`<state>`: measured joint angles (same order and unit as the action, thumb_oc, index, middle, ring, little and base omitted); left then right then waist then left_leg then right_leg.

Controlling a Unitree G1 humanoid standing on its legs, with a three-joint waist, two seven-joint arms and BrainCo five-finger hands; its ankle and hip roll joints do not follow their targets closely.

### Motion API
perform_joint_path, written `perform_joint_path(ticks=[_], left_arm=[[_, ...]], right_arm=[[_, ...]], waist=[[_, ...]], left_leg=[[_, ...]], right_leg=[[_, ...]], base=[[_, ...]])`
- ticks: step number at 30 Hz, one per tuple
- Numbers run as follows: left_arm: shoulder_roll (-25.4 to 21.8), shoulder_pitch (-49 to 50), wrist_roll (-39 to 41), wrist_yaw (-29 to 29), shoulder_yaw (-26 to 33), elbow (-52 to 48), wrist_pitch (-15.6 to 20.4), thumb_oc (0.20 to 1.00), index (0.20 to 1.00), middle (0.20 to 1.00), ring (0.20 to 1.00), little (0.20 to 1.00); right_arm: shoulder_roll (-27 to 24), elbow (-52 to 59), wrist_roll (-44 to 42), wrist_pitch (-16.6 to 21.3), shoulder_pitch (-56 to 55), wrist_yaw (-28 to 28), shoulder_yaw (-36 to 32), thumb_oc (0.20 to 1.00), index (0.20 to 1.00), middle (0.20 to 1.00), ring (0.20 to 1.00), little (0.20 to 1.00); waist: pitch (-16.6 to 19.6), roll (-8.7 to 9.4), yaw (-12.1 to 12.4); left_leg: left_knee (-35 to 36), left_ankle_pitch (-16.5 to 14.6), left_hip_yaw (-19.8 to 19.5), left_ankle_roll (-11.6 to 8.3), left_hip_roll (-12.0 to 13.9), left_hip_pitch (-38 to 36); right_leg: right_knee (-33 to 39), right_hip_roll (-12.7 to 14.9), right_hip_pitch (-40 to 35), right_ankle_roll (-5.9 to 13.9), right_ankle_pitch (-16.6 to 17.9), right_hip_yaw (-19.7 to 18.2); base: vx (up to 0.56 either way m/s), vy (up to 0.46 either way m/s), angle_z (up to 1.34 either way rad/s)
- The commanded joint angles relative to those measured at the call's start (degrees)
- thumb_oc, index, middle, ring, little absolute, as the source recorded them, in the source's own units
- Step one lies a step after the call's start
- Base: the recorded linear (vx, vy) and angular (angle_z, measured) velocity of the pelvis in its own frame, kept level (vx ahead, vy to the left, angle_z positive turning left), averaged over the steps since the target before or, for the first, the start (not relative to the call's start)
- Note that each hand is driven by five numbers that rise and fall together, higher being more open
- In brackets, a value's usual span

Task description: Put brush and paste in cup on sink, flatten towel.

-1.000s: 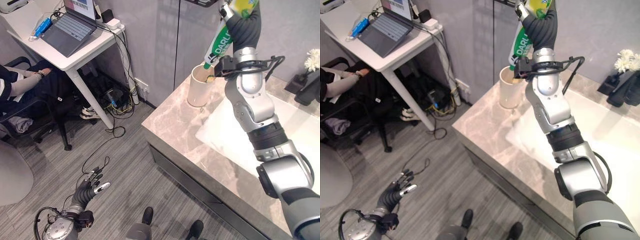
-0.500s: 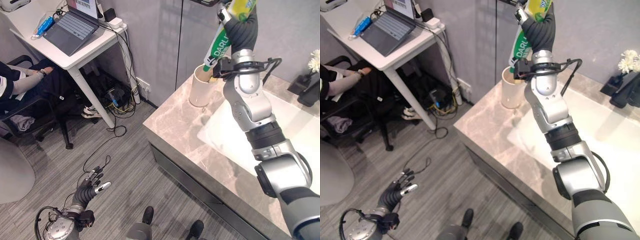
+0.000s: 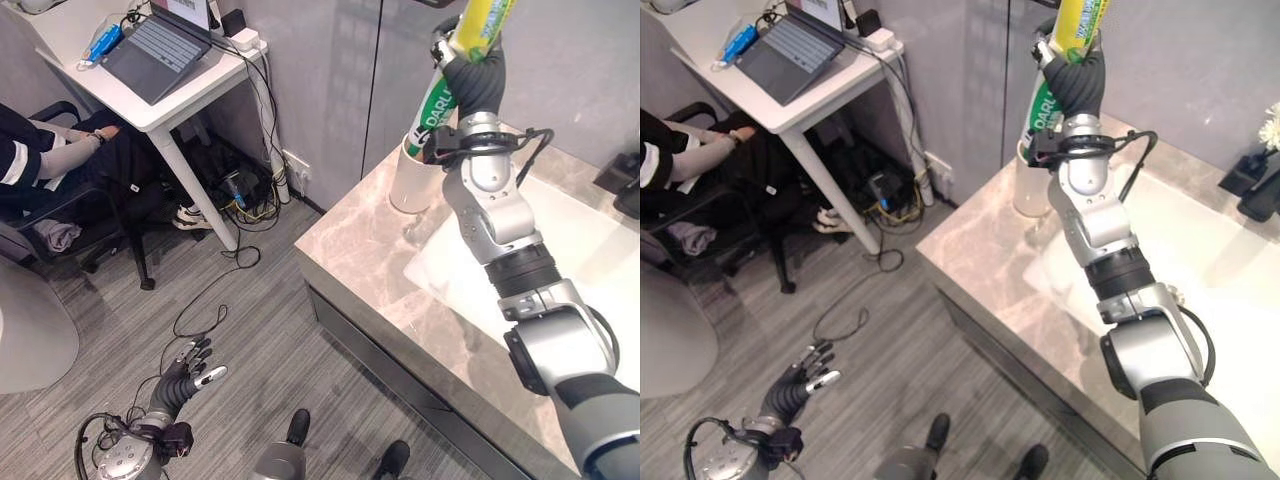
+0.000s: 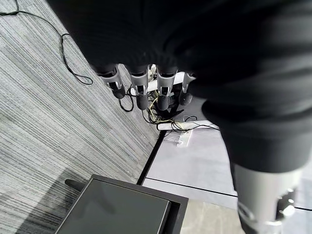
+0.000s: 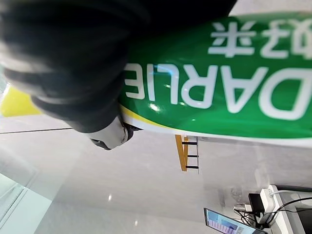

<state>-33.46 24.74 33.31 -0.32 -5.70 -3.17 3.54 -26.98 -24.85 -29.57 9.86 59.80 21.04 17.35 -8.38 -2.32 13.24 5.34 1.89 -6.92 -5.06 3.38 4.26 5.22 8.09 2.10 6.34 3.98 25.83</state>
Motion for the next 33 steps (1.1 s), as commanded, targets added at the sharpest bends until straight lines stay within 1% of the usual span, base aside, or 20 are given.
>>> perform_joint_path(ticks=[1, 7, 8, 9, 10, 11, 22, 26, 30, 33], left_arm=[[-3.58, 0.39, -0.27, 0.38, -0.16, -4.43, 3.55, 1.000, 1.000, 1.000, 1.000, 1.000], [-3.42, 0.42, -0.33, 0.56, -0.35, -4.19, 3.65, 1.000, 1.000, 1.000, 1.000, 1.000], [-3.35, 0.42, -0.40, 0.61, -0.31, -4.03, 3.59, 1.000, 1.000, 1.000, 1.000, 1.000], [-3.25, 0.40, -0.49, 0.64, -0.34, -3.93, 3.55, 1.000, 1.000, 1.000, 1.000, 1.000], [-3.02, 0.36, -0.62, 0.73, -0.35, -3.82, 3.54, 1.000, 1.000, 1.000, 1.000, 1.000], [-2.85, 0.42, -0.75, 0.88, -0.27, -3.67, 3.60, 1.000, 1.000, 1.000, 1.000, 1.000], [-1.66, 0.35, -0.82, 1.11, -0.40, -2.84, 3.63, 1.000, 1.000, 1.000, 1.000, 1.000], [-1.59, -0.30, -1.03, 1.38, -0.65, -2.11, 3.42, 1.000, 1.000, 1.000, 1.000, 1.000], [-1.75, -0.81, -1.48, 1.32, -0.56, -1.80, 3.41, 1.000, 1.000, 1.000, 1.000, 1.000], [-2.00, -1.64, -2.55, 1.57, 0.24, -1.80, 3.71, 1.000, 1.000, 1.000, 1.000, 1.000]], right_arm=[[-1.80, 1.04, 0.43, 3.00, 7.53, 0.06, -0.31, 0.200, 0.200, 0.200, 0.200, 0.200], [-1.56, -0.15, 0.17, 2.86, 7.54, -0.07, -0.20, 0.200, 0.200, 0.200, 0.200, 0.200], [-1.73, -0.13, 0.45, 2.76, 7.52, -0.09, -0.09, 0.285, 0.285, 0.285, 0.285, 0.285], [-1.91, -0.03, 0.71, 2.66, 7.47, -0.09, 0.03, 0.495, 0.495, 0.495, 0.495, 0.495], [-2.18, -0.22, 0.81, 2.46, 7.38, -0.11, 0.17, 0.903, 0.903, 0.903, 0.903, 0.903], [-2.24, -0.34, 0.79, 2.48, 7.35, -0.02, 0.15, 1.000, 1.000, 1.000, 1.000, 1.000], [-1.96, 0.07, 1.39, 2.42, 7.37, -0.07, 0.36, 1.000, 1.000, 1.000, 1.000, 1.000], [-2.09, 2.39, 3.09, 2.31, 6.92, 0.78, -0.03, 1.000, 1.000, 1.000, 1.000, 1.000], [-3.07, 5.21, 5.28, 2.28, 5.94, 1.84, -1.26, 1.000, 1.000, 1.000, 1.000, 1.000], [-5.93, 10.22, 8.45, 2.88, 4.05, 3.29, -3.82, 1.000, 1.000, 1.000, 1.000, 1.000]], waist=[[-0.10, 3.72, 0.79], [-0.13, 3.98, 0.61], [-0.15, 3.94, 0.56], [-0.10, 3.94, 0.51], [-0.08, 3.94, 0.42], [-0.05, 3.93, 0.39], [0.16, 4.32, 0.10], [0.33, 4.40, -0.19], [0.54, 4.38, -0.38], [0.89, 4.14, -1.17]], left_leg=[[-0.34, -1.97, 2.29, 0.92, -2.08, -3.90], [-0.34, -2.11, 2.71, 1.00, -2.00, -4.10], [-0.34, -2.10, 2.82, 0.99, -2.01, -4.09], [-0.34, -2.12, 2.89, 0.99, -2.00, -4.11], [-0.34, -2.17, 2.93, 1.02, -2.04, -4.21], [-0.34, -2.20, 2.96, 1.03, -2.06, -4.25], [-0.34, -2.89, 3.89, 1.26, -1.91, -5.25], [-0.34, -2.96, 4.32, 1.23, -1.70, -5.73], [-0.34, -3.15, 4.71, 1.23, -1.61, -6.26], [-0.34, -3.23, 5.06, 1.23, -1.54, -6.70]], right_leg=[[-0.22, 2.63, -3.94, 2.57, -2.11, -4.85], [-0.22, 2.53, -3.77, 2.50, -2.03, -5.24], [-0.22, 2.51, -3.71, 2.47, -2.05, -5.30], [-0.22, 2.52, -3.72, 2.46, -2.05, -5.35], [-0.22, 2.51, -3.79, 2.44, -2.05, -5.44], [-0.22, 2.50, -3.79, 2.45, -2.05, -5.49], [-0.22, 2.21, -4.11, 2.43, -2.22, -6.52], [-0.22, 2.04, -4.34, 2.31, -2.29, -6.80], [-0.22, 1.92, -4.60, 2.28, -2.34, -7.19], [-0.22, 2.01, -4.94, 2.29, -2.30, -7.35]], base=[[0.00, 0.000, 0.00], [0.00, 0.000, 0.00], [0.00, 0.000, 0.00], [0.00, 0.000, 0.00], [0.00, 0.000, 0.00], [0.00, 0.000, 0.00], [0.00, 0.001, -0.03], [-0.01, -0.008, -0.07], [0.00, 0.000, 0.00], [-0.02, 0.006, -0.01]])
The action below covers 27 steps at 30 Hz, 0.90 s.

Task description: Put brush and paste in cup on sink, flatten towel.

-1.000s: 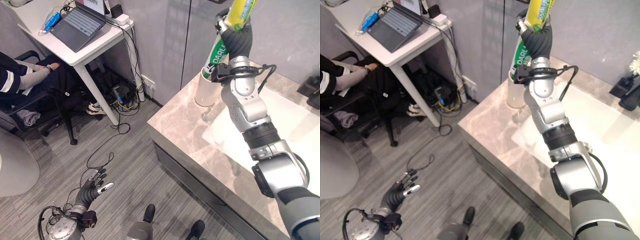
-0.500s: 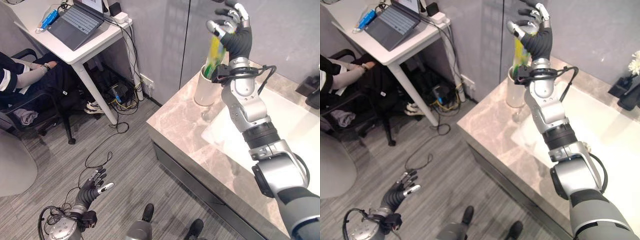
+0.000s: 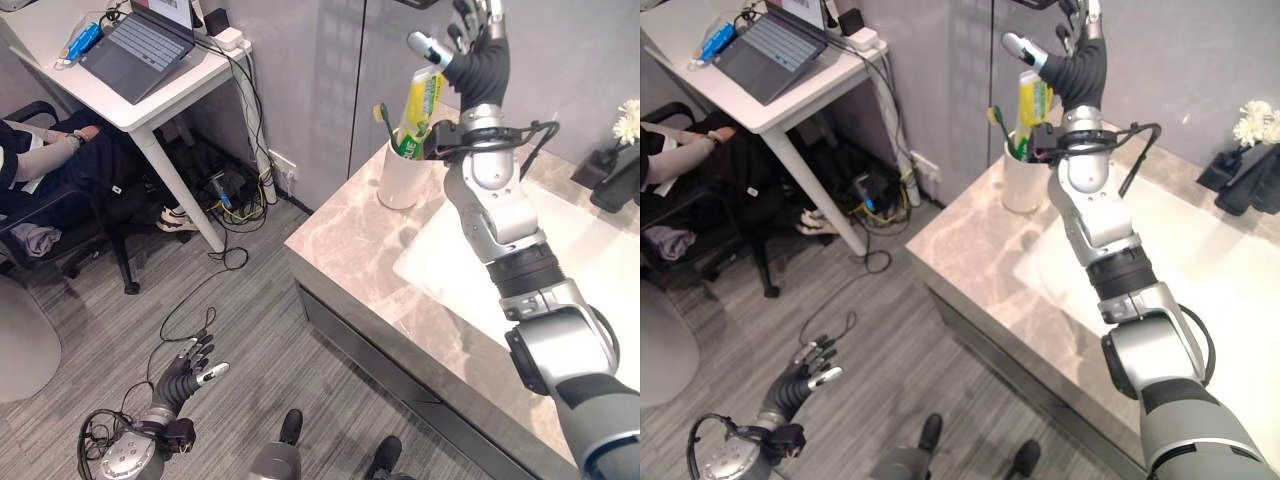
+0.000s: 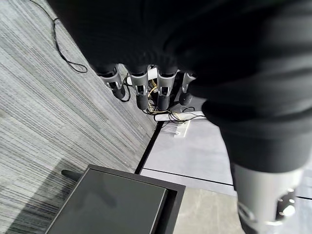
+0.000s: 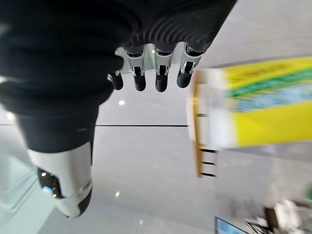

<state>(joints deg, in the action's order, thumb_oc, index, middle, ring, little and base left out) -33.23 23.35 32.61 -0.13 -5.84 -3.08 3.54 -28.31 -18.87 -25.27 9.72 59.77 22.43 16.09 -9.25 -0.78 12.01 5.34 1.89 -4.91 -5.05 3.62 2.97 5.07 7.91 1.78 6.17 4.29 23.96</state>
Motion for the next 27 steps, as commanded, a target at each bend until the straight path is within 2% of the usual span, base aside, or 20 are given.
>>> perform_joint_path(ticks=[1, 2, 3, 4, 5, 7, 8, 9, 10, 11, 13, 15, 17, 18, 20, 22, 23, 25, 26, 27], left_arm=[[-2.05, -0.26, -1.96, 1.44, 0.54, -1.88, 3.75, 1.000, 1.000, 1.000, 1.000, 1.000], [-2.13, -0.24, -1.97, 1.45, 0.48, -1.89, 3.75, 1.000, 1.000, 1.000, 1.000, 1.000], [-1.94, -0.38, -3.31, 1.88, 1.99, -1.94, 4.24, 1.000, 1.000, 1.000, 1.000, 1.000], [-1.97, -0.38, -3.31, 1.88, 1.96, -1.94, 4.24, 1.000, 1.000, 1.000, 1.000, 1.000], [-0.78, 0.43, -4.49, 2.05, 4.33, -2.19, 4.95, 1.000, 1.000, 1.000, 1.000, 1.000], [1.01, 1.28, -5.42, 2.76, 6.53, -2.76, 6.08, 1.000, 1.000, 1.000, 1.000, 1.000], [0.70, 1.24, -5.45, 2.78, 6.34, -2.79, 6.08, 1.000, 1.000, 1.000, 1.000, 1.000], [3.03, 1.82, -6.32, 3.38, 8.51, -2.49, 6.33, 1.000, 1.000, 1.000, 1.000, 1.000], [2.71, 1.83, -6.41, 3.40, 8.29, -2.54, 6.31, 1.000, 1.000, 1.000, 1.000, 1.000], [4.64, 1.74, -7.89, 4.66, 10.32, -2.39, 6.53, 1.000, 1.000, 1.000, 1.000, 1.000], [6.09, 1.70, -9.26, 6.08, 12.36, -2.82, 6.96, 1.000, 1.000, 1.000, 1.000, 1.000], [6.97, 2.29, -11.74, 7.98, 16.62, -3.87, 8.12, 1.000, 1.000, 1.000, 1.000, 1.000], [7.09, 2.28, -15.01, 10.04, 18.82, -5.42, 8.93, 1.000, 1.000, 1.000, 1.000, 1.000], [6.83, 2.23, -15.13, 10.13, 18.42, -5.62, 8.83, 1.000, 1.000, 1.000, 1.000, 1.000], [8.19, 1.36, -15.95, 13.02, 21.49, -7.83, 9.72, 1.000, 1.000, 1.000, 1.000, 1.000], [7.96, 0.69, -16.31, 13.46, 21.98, -8.22, 9.76, 1.000, 1.000, 1.000, 1.000, 1.000], [7.93, 0.42, -17.51, 13.77, 22.30, -10.36, 10.12, 0.937, 0.937, 0.937, 0.937, 0.937], [6.58, 0.17, -19.78, 14.06, 23.03, -12.54, 10.22, 0.846, 0.846, 0.846, 0.846, 0.846], [6.58, 0.17, -19.78, 14.06, 23.03, -12.54, 10.22, 0.846, 0.846, 0.846, 0.846, 0.846], [5.95, 0.02, -20.52, 13.59, 24.29, -15.63, 10.63, 0.413, 0.413, 0.413, 0.413, 0.413]], right_arm=[[-5.18, 5.44, 5.01, 3.07, 3.16, 2.17, -3.28, 1.000, 1.000, 1.000, 1.000, 1.000], [-5.18, 5.72, 5.12, 2.94, 2.88, 2.22, -3.44, 1.000, 1.000, 1.000, 1.000, 1.000], [-10.74, 12.01, 18.40, 0.49, -0.19, 5.00, -4.30, 1.000, 1.000, 1.000, 1.000, 1.000], [-10.74, 12.12, 18.44, 0.42, -0.30, 5.01, -4.36, 1.000, 1.000, 1.000, 1.000, 1.000], [-17.80, 21.87, 28.63, 0.03, -5.12, 4.60, -7.00, 1.000, 1.000, 1.000, 1.000, 1.000], [-22.98, 25.99, 36.55, 0.22, -11.04, 9.07, -13.03, 1.000, 1.000, 1.000, 1.000, 1.000], [-22.93, 26.54, 36.74, 0.10, -11.93, 9.06, -13.75, 1.000, 1.000, 1.000, 1.000, 1.000], [-27.12, 31.09, 41.80, 0.09, -19.99, 9.19, -19.39, 1.000, 1.000, 1.000, 1.000, 1.000], [-26.95, 31.87, 41.94, 0.01, -21.30, 9.05, -20.47, 1.000, 1.000, 1.000, 1.000, 1.000], [-27.55, 34.03, 45.08, -0.20, -31.17, 10.99, -28.68, 1.000, 1.000, 1.000, 1.000, 1.000], [-25.63, 36.96, 46.48, -0.02, -40.66, 12.47, -37.40, 1.000, 1.000, 1.000, 1.000, 1.000], [-28.17, 37.32, 55.30, -3.27, -54.08, 14.79, -49.02, 1.000, 1.000, 1.000, 1.000, 1.000], [-26.16, 36.69, 56.71, -4.20, -61.64, 16.87, -56.71, 1.000, 1.000, 1.000, 1.000, 1.000], [-25.88, 36.98, 56.58, -4.11, -62.56, 16.92, -57.59, 1.000, 1.000, 1.000, 1.000, 1.000], [-20.43, 34.30, 55.99, -6.17, -69.39, 20.05, -64.33, 1.000, 1.000, 1.000, 1.000, 1.000], [-18.57, 32.75, 54.81, -6.74, -71.04, 20.24, -65.75, 1.000, 1.000, 1.000, 1.000, 1.000], [-14.33, 32.11, 52.54, -6.80, -72.02, 20.93, -66.48, 1.000, 1.000, 1.000, 1.000, 1.000], [-11.02, 29.30, 47.87, -7.04, -73.04, 19.49, -64.90, 1.000, 1.000, 1.000, 1.000, 1.000], [-11.02, 29.30, 47.87, -7.04, -73.04, 19.49, -64.90, 1.000, 1.000, 1.000, 1.000, 1.000], [-8.25, 30.44, 46.21, -6.28, -75.05, 17.14, -63.87, 1.000, 1.000, 1.000, 1.000, 1.000]], waist=[[1.81, 2.54, -0.07], [1.81, 2.57, 0.02], [1.87, 2.28, -0.67], [1.91, 2.31, -0.64], [2.03, 2.23, -1.65], [2.26, 2.04, -2.73], [2.34, 2.28, -2.50], [2.33, 2.05, -4.26], [2.46, 2.23, -3.99], [2.53, 2.05, -5.72], [2.66, 2.07, -7.26], [2.82, 2.41, -9.29], [3.16, 2.47, -10.55], [3.22, 2.60, -10.14], [3.37, 2.70, -12.22], [3.38, 2.68, -12.95], [3.46, 2.39, -14.24], [3.41, 1.93, -15.49], [3.41, 1.93, -15.49], [3.41, 1.72, -16.83]], left_leg=[[-0.34, -3.29, 3.11, 1.24, -1.79, -5.54], [-0.34, -3.30, 3.12, 1.24, -1.79, -5.61], [-0.34, -3.41, 3.66, 1.20, -1.79, -6.00], [-0.34, -3.38, 3.65, 1.21, -1.81, -5.96], [-0.34, -3.54, 3.82, 1.17, -1.73, -6.25], [-0.34, -4.20, 4.05, 1.11, -1.40, -6.92], [-0.34, -3.85, 3.99, 1.18, -1.54, -6.72], [-0.34, -4.06, 4.34, 1.11, -1.35, -7.09], [-0.34, -4.03, 4.25, 1.12, -1.36, -7.07], [-0.34, -4.54, 4.60, 1.02, -1.09, -7.57], [-0.34, -4.22, 4.87, 1.07, -1.12, -7.38], [-0.34, -4.73, 5.25, 0.85, -0.73, -7.78], [-0.34, -4.80, 5.48, 0.75, -0.50, -7.76], [-0.34, -4.36, 5.41, 0.81, -0.64, -7.50], [-0.34, -4.20, 5.60, 0.47, -0.19, -7.15], [-0.34, -4.12, 5.70, 0.36, -0.05, -7.05], [-0.34, -4.22, 6.15, 0.27, 0.13, -6.96], [-0.34, -4.34, 7.12, 0.32, 0.26, -7.10], [-0.34, -4.34, 7.12, 0.32, 0.26, -7.10], [-0.34, -4.50, 8.47, 0.35, 0.40, -7.40]], right_leg=[[-0.07, 2.20, -4.73, 2.49, -2.62, -5.55], [-0.07, 2.20, -4.80, 2.50, -2.62, -5.56], [-0.07, 2.24, -5.12, 2.62, -2.62, -5.49], [-0.07, 2.26, -5.07, 2.63, -2.59, -5.49], [-0.07, 2.24, -5.28, 2.67, -2.58, -5.51], [-0.07, 2.02, -5.79, 2.75, -3.04, -5.53], [-0.07, 2.15, -5.62, 2.75, -2.75, -5.47], [-0.07, 1.90, -5.76, 2.80, -2.91, -5.77], [-0.07, 1.90, -5.78, 2.80, -2.89, -5.68], [-0.07, 1.53, -6.02, 2.90, -3.41, -5.95], [-0.07, 1.49, -5.63, 2.89, -3.20, -6.24], [-0.07, 1.04, -5.72, 2.97, -3.63, -6.81], [-0.07, 0.75, -5.45, 2.98, -3.65, -7.32], [-0.07, 0.88, -5.23, 2.93, -3.27, -7.24], [-0.07, 0.49, -4.75, 2.77, -3.42, -7.78], [-0.07, 0.33, -4.59, 2.68, -3.46, -7.93], [-0.07, 0.12, -4.26, 2.56, -3.51, -8.58], [-0.07, -0.06, -3.87, 2.52, -3.34, -9.26], [-0.07, -0.06, -3.87, 2.52, -3.34, -9.26], [-0.07, -0.25, -3.39, 2.48, -3.22, -10.42]], base=[[-0.02, 0.007, -0.04], [-0.02, 0.018, -0.07], [-0.01, 0.016, -0.06], [0.00, 0.000, 0.00], [0.00, 0.000, 0.00], [0.00, 0.000, -0.03], [-0.01, -0.001, -0.08], [-0.02, 0.005, -0.08], [0.00, 0.003, -0.03], [-0.01, 0.014, -0.08], [-0.01, 0.012, -0.14], [0.01, -0.003, -0.14], [-0.01, -0.010, -0.05], [-0.01, -0.031, -0.09], [-0.04, -0.039, -0.26], [-0.01, -0.013, -0.05], [0.00, -0.014, -0.13], [0.00, -0.010, -0.18], [0.00, -0.003, -0.21], [0.00, 0.002, -0.23]])
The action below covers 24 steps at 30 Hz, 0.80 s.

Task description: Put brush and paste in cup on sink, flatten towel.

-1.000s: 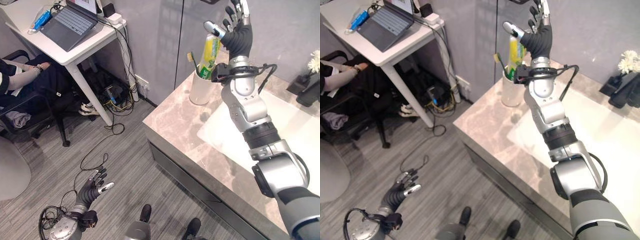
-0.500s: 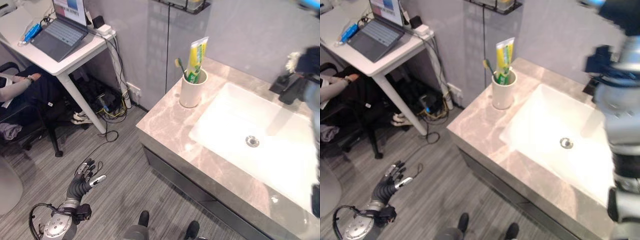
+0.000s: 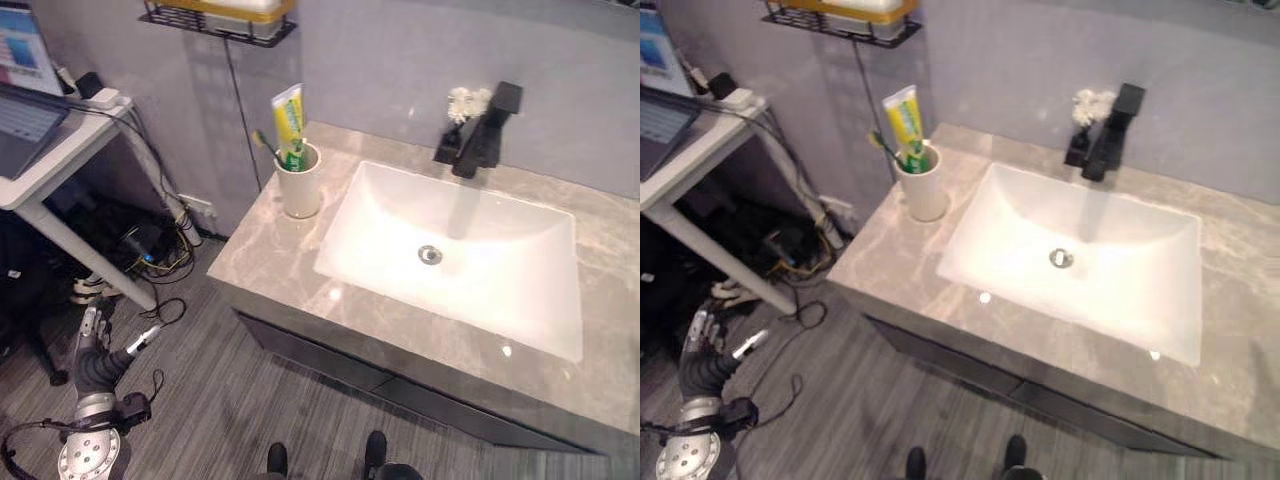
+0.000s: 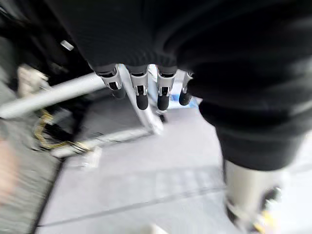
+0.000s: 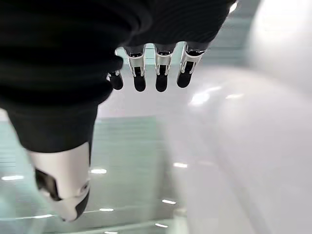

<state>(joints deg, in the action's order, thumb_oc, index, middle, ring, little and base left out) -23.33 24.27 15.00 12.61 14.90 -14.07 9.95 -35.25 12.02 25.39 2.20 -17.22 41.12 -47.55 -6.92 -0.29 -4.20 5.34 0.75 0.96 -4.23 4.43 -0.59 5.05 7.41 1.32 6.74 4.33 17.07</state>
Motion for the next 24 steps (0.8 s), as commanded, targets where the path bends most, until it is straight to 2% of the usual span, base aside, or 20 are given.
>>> perform_joint_path(ticks=[1, 2, 4, 6, 9, 16, 20, 24], left_arm=[[-4.36, -0.89, -2.98, 0.59, 4.13, -5.53, 4.42, 0.294, 0.294, 0.294, 0.294, 0.294], [-4.54, -1.06, -3.14, 0.58, 4.67, -5.87, 4.51, 0.200, 0.200, 0.200, 0.200, 0.200], [-4.65, -1.39, -3.24, 0.51, 5.14, -6.62, 4.55, 0.200, 0.200, 0.200, 0.200, 0.200], [-4.78, -1.34, -3.23, 0.48, 5.19, -6.64, 4.53, 0.200, 0.200, 0.200, 0.200, 0.200], [-4.72, -2.52, 0.90, -0.96, 3.67, -6.19, 4.30, 0.200, 0.200, 0.200, 0.200, 0.200], [-5.61, -2.34, 4.38, -3.62, 2.66, -3.22, 3.43, 0.200, 0.200, 0.200, 0.200, 0.200], [-6.71, -2.58, 5.68, -4.79, 1.86, -1.94, 2.77, 0.200, 0.200, 0.200, 0.200, 0.200], [-8.70, -3.66, 6.29, -6.61, 0.33, -0.06, 1.74, 0.200, 0.200, 0.200, 0.200, 0.200]], right_arm=[[-0.92, 0.10, -3.77, 0.77, 1.13, -2.30, -0.23, 1.000, 1.000, 1.000, 1.000, 1.000], [-0.42, -0.15, -2.37, -0.32, -0.16, -3.01, 0.11, 1.000, 1.000, 1.000, 1.000, 1.000], [1.85, -0.97, -2.15, -0.78, -1.82, -4.02, 0.64, 1.000, 1.000, 1.000, 1.000, 1.000], [2.05, -0.88, -2.19, -0.71, -1.92, -4.03, 0.64, 1.000, 1.000, 1.000, 1.000, 1.000], [5.07, -10.73, -6.25, -2.56, -3.18, -3.19, 3.10, 1.000, 1.000, 1.000, 1.000, 1.000], [3.18, -29.77, -11.10, -4.22, -3.78, -6.21, 9.36, 1.000, 1.000, 1.000, 1.000, 1.000], [3.60, -36.42, -15.39, -3.60, -2.83, -7.28, 11.42, 1.000, 1.000, 1.000, 1.000, 1.000], [6.06, -48.74, -25.85, -1.27, -0.22, -10.45, 15.24, 1.000, 1.000, 1.000, 1.000, 1.000]], waist=[[1.22, 1.17, -1.11], [1.23, 1.04, -1.70], [1.20, 0.54, -2.76], [1.25, 0.64, -2.59], [0.79, -0.38, -4.11], [-0.07, -1.34, -4.64], [-0.45, -1.81, -4.66], [-0.92, -2.45, -4.78]], left_leg=[[-0.34, -3.48, 3.11, -0.47, -0.38, -4.03], [-0.34, -3.57, 3.80, -0.54, -0.23, -4.18], [-0.34, -3.74, 4.86, -0.59, -0.06, -4.49], [-0.34, -3.78, 5.01, -0.61, -0.02, -4.52], [-0.34, -3.66, 5.84, -0.75, 0.13, -4.38], [-0.34, -3.42, 7.74, -0.88, 0.30, -4.09], [-0.34, -3.08, 7.94, -1.11, 0.35, -3.63], [-0.34, -2.47, 7.91, -1.45, 0.40, -2.69]], right_leg=[[-0.05, 0.12, -2.69, 1.90, -3.23, -4.24], [-0.05, 0.08, -2.46, 1.95, -3.14, -4.81], [-0.05, -0.07, -2.02, 1.93, -2.95, -5.94], [-0.05, -0.13, -1.98, 1.92, -2.93, -6.09], [-0.05, -0.36, -1.29, 1.81, -2.79, -7.10], [-0.05, -0.78, 0.34, 1.72, -2.25, -9.02], [-0.05, -0.74, 0.89, 1.66, -2.11, -9.24], [-0.05, -0.79, 1.75, 1.48, -2.02, -9.25]], base=[[0.00, 0.005, -0.29], [0.00, 0.003, -0.41], [0.00, 0.002, -0.41], [0.01, 0.001, -0.29], [-0.02, -0.010, -0.27], [-0.01, -0.004, -0.17], [0.00, -0.018, -0.09], [0.00, -0.016, -0.01]])
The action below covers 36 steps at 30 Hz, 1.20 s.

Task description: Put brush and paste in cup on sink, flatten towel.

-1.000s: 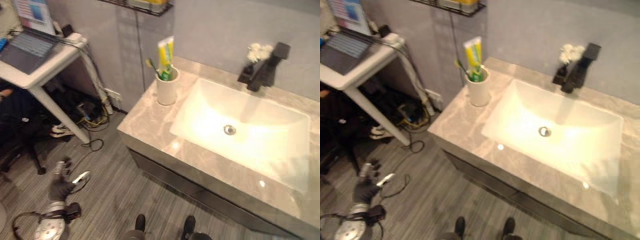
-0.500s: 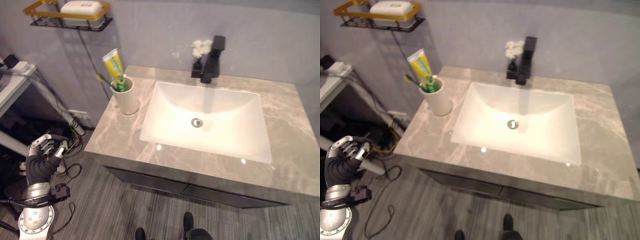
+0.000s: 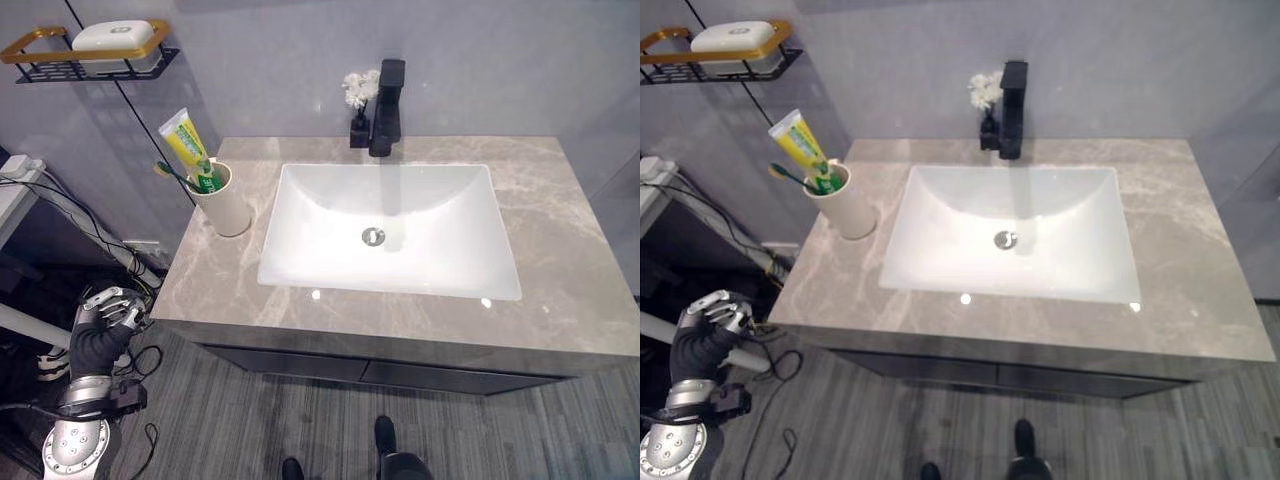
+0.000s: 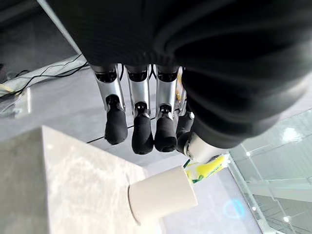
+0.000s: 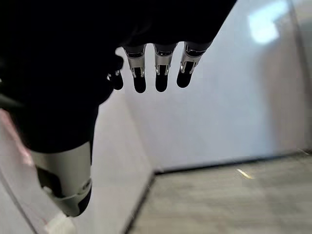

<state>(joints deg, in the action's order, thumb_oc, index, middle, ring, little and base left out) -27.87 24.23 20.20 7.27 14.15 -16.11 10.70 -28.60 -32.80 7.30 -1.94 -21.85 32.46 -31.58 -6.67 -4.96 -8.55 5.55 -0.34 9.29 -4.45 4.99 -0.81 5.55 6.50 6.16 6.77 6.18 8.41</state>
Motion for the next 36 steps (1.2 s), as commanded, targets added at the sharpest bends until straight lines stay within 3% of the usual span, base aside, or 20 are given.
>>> perform_joint_path(ticks=[1, 3, 6, 9, 14, 17, 22, 36], left_arm=[[-4.95, -4.38, 1.99, -2.23, 0.11, 2.75, 0.50, 0.200, 0.200, 0.200, 0.200, 0.200], [-5.24, -5.30, 2.97, -2.71, -0.61, 3.44, 0.40, 0.200, 0.200, 0.200, 0.200, 0.200], [-6.38, -7.72, 3.33, -4.05, -3.08, 4.72, -1.42, 0.200, 0.200, 0.200, 0.200, 0.200], [-7.27, -8.87, 3.67, -5.46, -4.02, 4.56, -1.59, 0.200, 0.200, 0.200, 0.200, 0.200], [-6.44, -11.56, 4.05, -5.21, -6.25, 6.59, -1.21, 0.200, 0.200, 0.200, 0.200, 0.200], [-5.88, -12.90, 4.68, -4.65, -6.90, 8.01, -1.00, 0.200, 0.200, 0.200, 0.200, 0.200], [-4.27, -16.26, 7.08, -2.71, -8.61, 11.76, -0.53, 0.200, 0.200, 0.200, 0.200, 0.200], [-2.31, -29.29, 7.28, 0.88, -14.87, 20.55, -0.09, 0.200, 0.200, 0.200, 0.200, 0.200]], right_arm=[[0.19, -9.96, -12.59, 3.33, 5.69, -4.37, 1.39, 1.000, 1.000, 1.000, 1.000, 1.000], [0.19, -15.31, -16.12, 4.21, 7.29, -6.37, 2.85, 1.000, 1.000, 1.000, 1.000, 1.000], [4.77, -28.72, -27.04, 4.48, 12.59, -12.01, 8.34, 1.000, 1.000, 1.000, 1.000, 1.000], [7.04, -35.35, -25.36, 2.25, 15.04, -16.52, 14.92, 1.000, 1.000, 1.000, 1.000, 1.000], [9.69, -24.01, -17.56, 3.09, 13.29, -20.52, 26.31, 1.000, 1.000, 1.000, 1.000, 1.000], [9.19, -19.32, -15.71, 3.15, 13.30, -21.84, 29.06, 1.000, 1.000, 1.000, 1.000, 1.000], [10.54, -16.12, -20.25, 4.00, 14.82, -21.01, 28.14, 1.000, 1.000, 1.000, 1.000, 1.000], [9.98, -23.19, -18.39, 2.18, 16.55, -22.23, 32.04, 1.000, 1.000, 1.000, 1.000, 1.000]], waist=[[-1.30, 1.92, -0.27], [-1.36, 1.81, -0.25], [-1.76, 0.96, 0.74], [-2.19, 0.28, 1.61], [-3.26, -0.60, 1.90], [-3.58, -0.85, 1.78], [-4.18, -1.38, 1.06], [-4.77, -1.99, -1.27]], left_leg=[[-0.55, -0.99, -0.43, -1.52, -0.06, -1.98], [-0.55, -0.77, -0.60, -1.70, -0.04, -1.64], [-0.55, 0.20, -1.18, -2.23, -0.06, -0.27], [-0.55, 0.74, -1.57, -2.48, -0.09, 0.80], [-0.55, 1.70, -1.84, -2.59, -0.40, 2.11], [-0.55, 1.98, -1.88, -2.64, -0.51, 2.64], [-0.55, 2.27, -1.75, -2.60, -0.67, 3.20], [-0.55, 2.71, -1.10, -2.86, -0.79, 2.98]], right_leg=[[-0.55, 0.20, -2.77, 1.37, -3.83, -0.35], [-0.55, 0.24, -2.58, 1.31, -3.83, -0.19], [-0.55, 0.32, -1.77, 1.03, -3.92, 0.39], [-0.55, 0.37, -0.91, 0.84, -3.98, 0.69], [-0.55, 0.57, 0.40, 0.57, -4.22, 0.63], [-0.55, 0.59, 0.99, 0.47, -4.28, 0.48], [-0.55, 0.36, 1.99, 0.22, -4.38, -0.34], [-0.55, 0.31, 2.41, 0.05, -4.96, -0.39]], base=[[-0.01, -0.047, -0.02], [0.00, -0.036, 0.01], [-0.01, -0.052, 0.04], [-0.01, -0.045, 0.10], [0.02, -0.033, 0.07], [0.00, 0.000, 0.00], [0.01, -0.007, 0.00], [0.03, -0.007, -0.02]])
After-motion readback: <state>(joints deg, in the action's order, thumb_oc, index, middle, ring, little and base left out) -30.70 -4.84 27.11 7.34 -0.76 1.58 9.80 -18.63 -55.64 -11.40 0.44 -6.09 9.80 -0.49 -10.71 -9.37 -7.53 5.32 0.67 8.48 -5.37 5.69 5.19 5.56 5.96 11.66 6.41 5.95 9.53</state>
